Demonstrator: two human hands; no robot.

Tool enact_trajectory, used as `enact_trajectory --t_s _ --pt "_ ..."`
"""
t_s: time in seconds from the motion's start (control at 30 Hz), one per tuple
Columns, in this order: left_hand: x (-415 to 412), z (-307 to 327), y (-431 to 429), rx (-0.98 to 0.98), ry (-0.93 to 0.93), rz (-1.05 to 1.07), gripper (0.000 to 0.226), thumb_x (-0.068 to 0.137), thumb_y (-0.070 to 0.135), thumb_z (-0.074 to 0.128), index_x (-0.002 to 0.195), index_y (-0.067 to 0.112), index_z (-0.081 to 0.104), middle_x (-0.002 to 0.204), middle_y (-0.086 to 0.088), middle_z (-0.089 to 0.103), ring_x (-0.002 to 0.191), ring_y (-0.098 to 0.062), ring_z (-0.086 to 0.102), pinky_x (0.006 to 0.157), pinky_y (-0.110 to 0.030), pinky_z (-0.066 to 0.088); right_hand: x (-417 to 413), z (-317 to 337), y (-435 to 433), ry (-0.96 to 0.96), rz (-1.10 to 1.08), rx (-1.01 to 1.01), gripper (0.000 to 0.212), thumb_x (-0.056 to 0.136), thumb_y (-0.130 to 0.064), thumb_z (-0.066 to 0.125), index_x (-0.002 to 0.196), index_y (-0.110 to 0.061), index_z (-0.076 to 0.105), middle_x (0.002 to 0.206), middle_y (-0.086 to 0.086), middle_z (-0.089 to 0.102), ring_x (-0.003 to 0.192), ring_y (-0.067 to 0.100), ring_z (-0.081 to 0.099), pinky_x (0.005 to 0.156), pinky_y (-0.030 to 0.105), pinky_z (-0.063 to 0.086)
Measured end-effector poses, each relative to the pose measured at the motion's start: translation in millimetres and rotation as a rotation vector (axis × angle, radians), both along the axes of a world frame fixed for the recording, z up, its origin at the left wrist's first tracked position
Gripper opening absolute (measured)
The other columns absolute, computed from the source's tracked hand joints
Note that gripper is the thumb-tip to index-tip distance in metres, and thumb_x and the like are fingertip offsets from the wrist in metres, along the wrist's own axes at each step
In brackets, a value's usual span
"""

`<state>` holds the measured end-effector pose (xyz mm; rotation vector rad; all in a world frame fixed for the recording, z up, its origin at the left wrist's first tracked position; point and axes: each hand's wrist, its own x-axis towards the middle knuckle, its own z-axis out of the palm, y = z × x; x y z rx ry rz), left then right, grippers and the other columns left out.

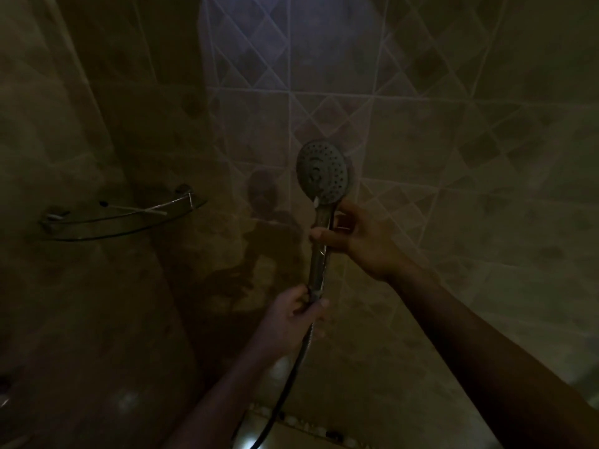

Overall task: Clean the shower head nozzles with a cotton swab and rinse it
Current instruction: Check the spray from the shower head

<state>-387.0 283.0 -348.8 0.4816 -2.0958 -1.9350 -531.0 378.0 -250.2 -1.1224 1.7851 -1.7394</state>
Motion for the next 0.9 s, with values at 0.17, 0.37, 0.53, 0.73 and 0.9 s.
enact_trajectory --t_s 0.17,0.37,0.53,0.73,0.9 --pt "7.8 -1.9 -6.0 -0.01 -0.017 0.022 0.012 0.092 0.026 0.064 0.102 0.02 0.065 0.094 -0.005 0.075 0.087 -0.019 0.074 0.074 -0.04 0.062 8.4 0.5 -5.5 0.03 0.068 0.045 0.028 0.092 -0.011 0.068 0.119 -0.01 0.062 0.104 0.009 0.069 0.103 0.023 0.07 0.089 0.043 0.06" --pt "15.8 -3.8 -12.2 -0.043 0.003 0.069 0.011 0.091 0.026 0.066 0.1 0.022 0.067 0.092 -0.01 0.075 0.085 -0.025 0.075 0.076 -0.051 0.061 9.3 -1.7 -6.4 0.034 0.163 0.112 0.041 0.089 -0.006 0.07 0.127 -0.009 0.057 0.123 0.016 0.067 0.114 0.03 0.066 0.1 0.05 0.053" --pt "22.8 -2.9 -6.7 -0.06 0.035 0.081 0.014 0.093 0.021 0.063 0.106 0.023 0.065 0.096 -0.009 0.074 0.083 -0.016 0.074 0.073 -0.038 0.062 24.9 -4.7 -14.8 0.149 0.046 0.109 0.039 0.081 -0.022 0.08 0.113 -0.01 0.063 0.104 0.019 0.066 0.096 0.023 0.068 0.09 0.045 0.056" --pt "27.8 -2.6 -6.7 -0.127 0.013 0.107 0.009 0.093 0.025 0.062 0.101 0.021 0.066 0.09 -0.006 0.074 0.075 -0.011 0.073 0.062 -0.025 0.059 29.4 -4.6 -8.2 -0.009 0.145 0.139 0.041 0.09 -0.008 0.068 0.128 -0.004 0.054 0.124 0.015 0.067 0.115 0.024 0.066 0.101 0.041 0.053" --pt "30.4 -5.3 -5.0 -0.173 -0.003 0.093 0.011 0.093 0.029 0.063 0.095 0.02 0.069 0.083 -0.008 0.075 0.071 -0.019 0.074 0.069 -0.039 0.062 37.1 -1.9 -9.7 0.126 0.049 0.116 0.037 0.081 -0.014 0.08 0.112 -0.013 0.061 0.101 0.009 0.071 0.092 0.018 0.07 0.085 0.031 0.057"
